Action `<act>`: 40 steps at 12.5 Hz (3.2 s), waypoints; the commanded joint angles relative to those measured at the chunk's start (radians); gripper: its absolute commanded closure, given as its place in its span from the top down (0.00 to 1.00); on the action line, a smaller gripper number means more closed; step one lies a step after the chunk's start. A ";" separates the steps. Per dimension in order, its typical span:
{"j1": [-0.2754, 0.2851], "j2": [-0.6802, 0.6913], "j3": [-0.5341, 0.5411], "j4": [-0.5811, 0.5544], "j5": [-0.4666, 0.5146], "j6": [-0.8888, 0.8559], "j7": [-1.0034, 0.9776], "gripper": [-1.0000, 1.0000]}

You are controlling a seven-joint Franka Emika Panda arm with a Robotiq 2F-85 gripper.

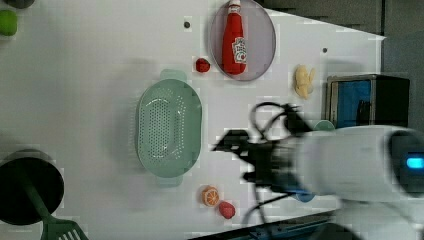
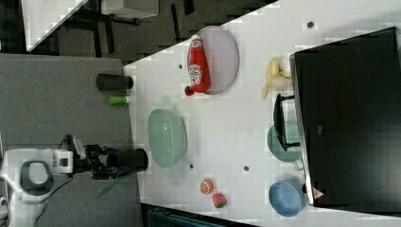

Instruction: Drag strainer left to right.

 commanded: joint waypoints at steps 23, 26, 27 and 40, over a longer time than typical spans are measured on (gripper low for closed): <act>-0.070 0.411 -0.154 -0.248 -0.317 0.699 0.791 1.00; -0.121 0.363 -0.157 -0.318 -0.317 0.712 0.776 1.00; -0.137 0.354 -0.160 -0.336 -0.317 0.715 0.751 1.00; -0.240 0.296 -0.389 -0.432 -0.317 0.802 0.402 1.00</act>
